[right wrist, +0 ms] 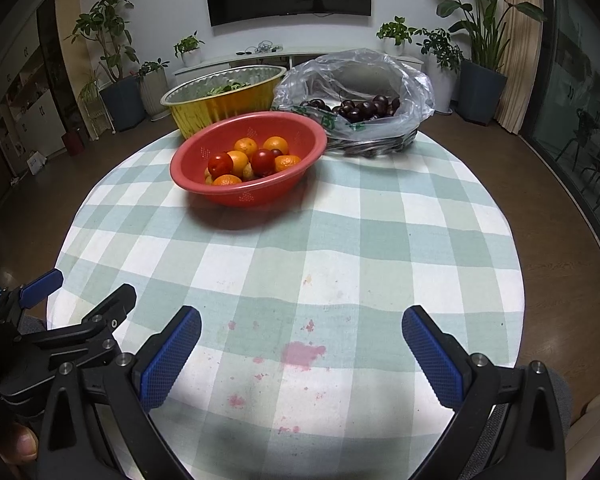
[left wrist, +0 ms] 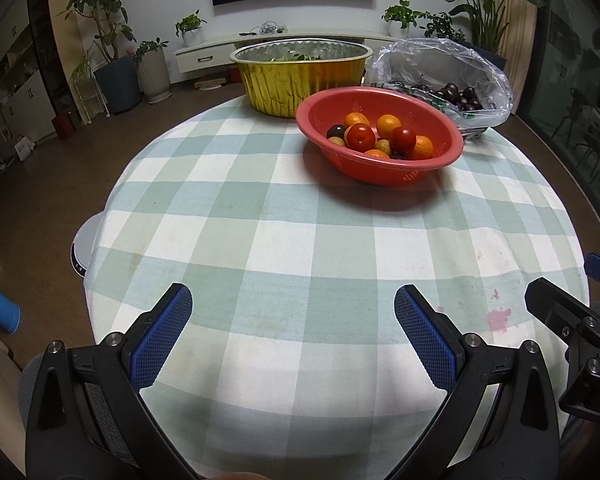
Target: Organize fruits
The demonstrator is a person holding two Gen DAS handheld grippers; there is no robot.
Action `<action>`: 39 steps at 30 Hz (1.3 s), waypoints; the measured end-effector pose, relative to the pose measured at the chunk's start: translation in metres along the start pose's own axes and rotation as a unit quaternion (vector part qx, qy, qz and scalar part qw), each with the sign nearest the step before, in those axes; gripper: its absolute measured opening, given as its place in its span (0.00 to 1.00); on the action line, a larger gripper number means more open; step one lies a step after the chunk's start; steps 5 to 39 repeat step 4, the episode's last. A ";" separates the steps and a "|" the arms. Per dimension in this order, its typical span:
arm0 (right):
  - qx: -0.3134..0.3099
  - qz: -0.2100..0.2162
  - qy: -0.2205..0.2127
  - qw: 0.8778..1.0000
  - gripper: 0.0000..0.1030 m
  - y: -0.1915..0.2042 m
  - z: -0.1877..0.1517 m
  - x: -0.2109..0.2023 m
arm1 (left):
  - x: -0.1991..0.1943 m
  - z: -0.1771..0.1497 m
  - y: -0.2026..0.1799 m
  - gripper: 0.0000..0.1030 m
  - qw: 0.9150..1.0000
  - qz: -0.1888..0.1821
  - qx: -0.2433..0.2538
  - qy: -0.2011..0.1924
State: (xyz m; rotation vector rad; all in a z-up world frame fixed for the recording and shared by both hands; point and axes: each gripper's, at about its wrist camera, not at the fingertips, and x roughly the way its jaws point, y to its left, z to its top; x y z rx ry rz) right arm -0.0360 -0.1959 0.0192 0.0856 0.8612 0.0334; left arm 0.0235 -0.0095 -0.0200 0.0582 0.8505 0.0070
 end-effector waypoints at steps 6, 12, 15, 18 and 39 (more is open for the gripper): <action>0.001 0.000 0.004 1.000 1.00 -0.002 0.001 0.000 | 0.000 0.001 -0.001 1.00 1.000 0.001 0.003 -0.003; 0.001 0.000 0.004 1.000 1.00 -0.002 0.001 0.000 | 0.000 0.001 -0.001 1.00 1.000 0.001 0.003 -0.003; 0.001 0.000 0.004 1.000 1.00 -0.002 0.001 0.000 | 0.000 0.001 -0.001 1.00 1.000 0.001 0.003 -0.003; 0.001 0.000 0.004 1.000 1.00 -0.002 0.001 0.000 | 0.000 0.001 -0.001 1.00 1.000 0.001 0.003 -0.003; 0.001 0.000 0.004 1.000 1.00 -0.002 0.001 0.000 | 0.000 0.001 -0.001 1.00 1.000 0.001 0.003 -0.003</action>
